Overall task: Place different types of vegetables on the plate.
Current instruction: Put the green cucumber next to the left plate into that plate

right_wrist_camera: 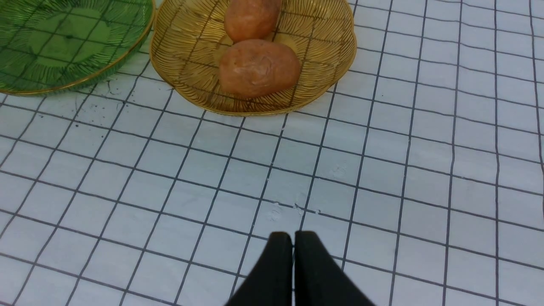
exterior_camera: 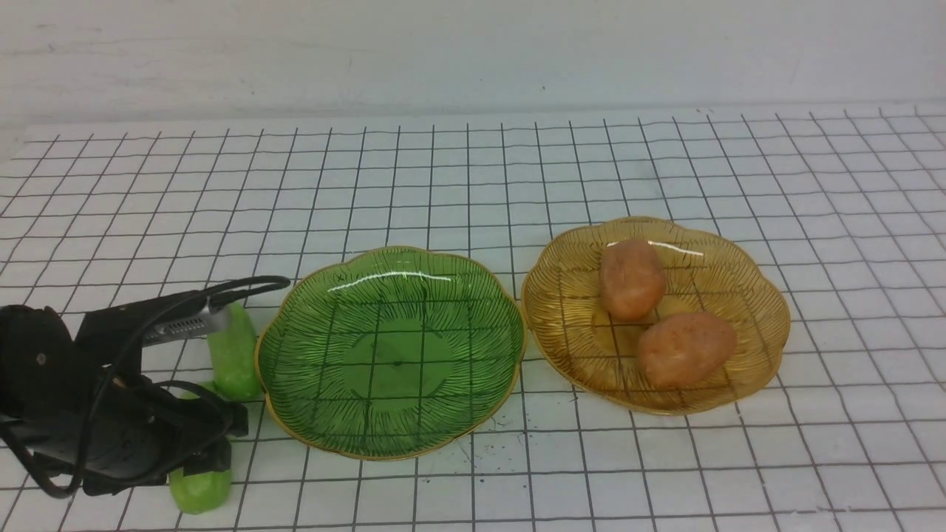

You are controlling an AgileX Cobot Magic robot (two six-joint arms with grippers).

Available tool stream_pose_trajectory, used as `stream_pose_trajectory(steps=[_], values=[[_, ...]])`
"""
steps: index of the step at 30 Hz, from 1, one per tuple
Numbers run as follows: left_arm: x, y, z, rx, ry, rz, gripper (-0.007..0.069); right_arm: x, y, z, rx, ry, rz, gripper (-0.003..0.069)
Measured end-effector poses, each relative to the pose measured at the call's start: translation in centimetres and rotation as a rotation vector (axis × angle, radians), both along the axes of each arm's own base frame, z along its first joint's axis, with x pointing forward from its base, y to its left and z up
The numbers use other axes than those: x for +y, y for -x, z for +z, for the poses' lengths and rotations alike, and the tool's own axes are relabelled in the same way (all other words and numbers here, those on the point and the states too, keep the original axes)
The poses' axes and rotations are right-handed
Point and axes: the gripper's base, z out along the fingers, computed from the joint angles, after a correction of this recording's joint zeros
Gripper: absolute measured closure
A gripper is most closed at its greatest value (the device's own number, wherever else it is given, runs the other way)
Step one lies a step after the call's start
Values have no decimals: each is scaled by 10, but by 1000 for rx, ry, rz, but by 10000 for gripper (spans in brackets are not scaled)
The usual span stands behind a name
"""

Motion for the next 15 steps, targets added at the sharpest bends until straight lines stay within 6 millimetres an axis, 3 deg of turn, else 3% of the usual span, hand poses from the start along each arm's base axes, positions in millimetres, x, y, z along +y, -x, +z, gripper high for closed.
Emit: stream_pose_trajectory(steps=[5,10,12,15], values=[[0,-1,-4,14,-5,-5,259,0,0,0,2,-3,0,664],[0,3,4,26,-5,-20,258,1,0,0,5,-13,5,664],[0,5,13,28,-5,-30,258,2,0,0,7,-20,9,664],[1,6,57,-22,-34,-78,258,2,0,0,7,-20,9,664]])
